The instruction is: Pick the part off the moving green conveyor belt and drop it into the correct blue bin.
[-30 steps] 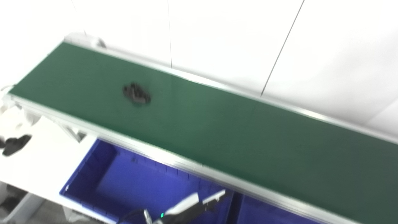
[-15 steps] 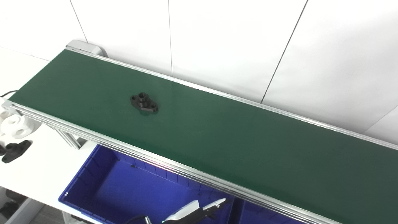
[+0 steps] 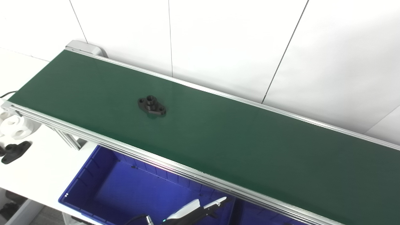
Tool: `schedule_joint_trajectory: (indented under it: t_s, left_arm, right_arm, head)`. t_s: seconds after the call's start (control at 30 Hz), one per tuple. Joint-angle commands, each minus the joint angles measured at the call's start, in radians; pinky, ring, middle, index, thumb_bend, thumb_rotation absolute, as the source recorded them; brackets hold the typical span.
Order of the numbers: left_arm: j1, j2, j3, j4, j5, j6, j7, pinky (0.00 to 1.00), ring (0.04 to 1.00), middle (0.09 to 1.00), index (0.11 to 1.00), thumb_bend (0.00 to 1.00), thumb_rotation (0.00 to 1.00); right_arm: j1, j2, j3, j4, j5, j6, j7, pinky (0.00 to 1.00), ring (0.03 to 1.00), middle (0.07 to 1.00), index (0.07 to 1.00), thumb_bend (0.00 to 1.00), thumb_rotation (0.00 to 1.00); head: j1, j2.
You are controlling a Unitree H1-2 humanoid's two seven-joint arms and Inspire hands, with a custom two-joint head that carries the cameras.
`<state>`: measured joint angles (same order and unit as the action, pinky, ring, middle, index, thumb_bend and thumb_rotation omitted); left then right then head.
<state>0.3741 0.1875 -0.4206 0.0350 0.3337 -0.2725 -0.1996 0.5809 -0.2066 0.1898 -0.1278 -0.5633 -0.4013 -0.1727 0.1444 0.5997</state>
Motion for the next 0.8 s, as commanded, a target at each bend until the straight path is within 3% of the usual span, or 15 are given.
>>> schedule_joint_trajectory:
  t_s: [0.0, 0.07, 0.2, 0.37, 0.53, 0.77]
  left_arm:
    - [-0.004, -0.003, 0.000, -0.027, -0.014, -0.029, 0.005, 0.85, 0.988, 1.000, 1.000, 0.85, 0.31]
    - [-0.008, -0.004, 0.001, -0.020, -0.013, -0.039, 0.007, 0.86, 0.990, 1.000, 1.000, 0.85, 0.32]
    - [-0.009, -0.005, 0.003, -0.024, -0.001, -0.038, 0.015, 0.85, 0.984, 1.000, 1.000, 0.85, 0.34]
    - [-0.011, -0.007, 0.005, -0.030, -0.002, -0.039, 0.015, 0.85, 0.984, 1.000, 1.000, 0.85, 0.35]
    - [-0.018, -0.009, 0.008, -0.015, -0.001, -0.055, 0.021, 0.84, 0.979, 1.000, 1.000, 0.85, 0.33]
    - [-0.025, -0.009, 0.014, -0.005, -0.027, -0.063, 0.011, 0.85, 0.981, 1.000, 1.000, 0.85, 0.32]
  right_arm:
    - [0.010, 0.015, -0.015, -0.064, 0.005, -0.059, -0.045, 0.58, 0.739, 0.805, 0.814, 0.80, 0.14]
    - [0.001, 0.023, -0.023, -0.096, 0.021, -0.061, -0.053, 0.52, 0.703, 0.788, 0.832, 0.79, 0.20]
    - [-0.039, 0.013, -0.041, -0.179, 0.049, -0.063, -0.069, 0.61, 0.715, 0.778, 0.833, 0.81, 0.23]
    - [-0.097, 0.027, -0.097, -0.264, 0.054, -0.017, -0.038, 0.57, 0.687, 0.776, 0.842, 0.83, 0.32]
    - [-0.186, 0.034, -0.137, -0.342, 0.092, 0.076, 0.029, 0.58, 0.689, 0.785, 0.841, 0.81, 0.33]
    - [-0.333, 0.028, -0.166, -0.357, 0.120, 0.116, 0.091, 0.61, 0.665, 0.741, 0.796, 0.79, 0.30]
  head:
    - [-0.019, 0.006]
    - [-0.031, 0.014]
    - [-0.035, 0.025]
    - [-0.031, 0.024]
    - [-0.030, 0.022]
    - [-0.068, 0.027]
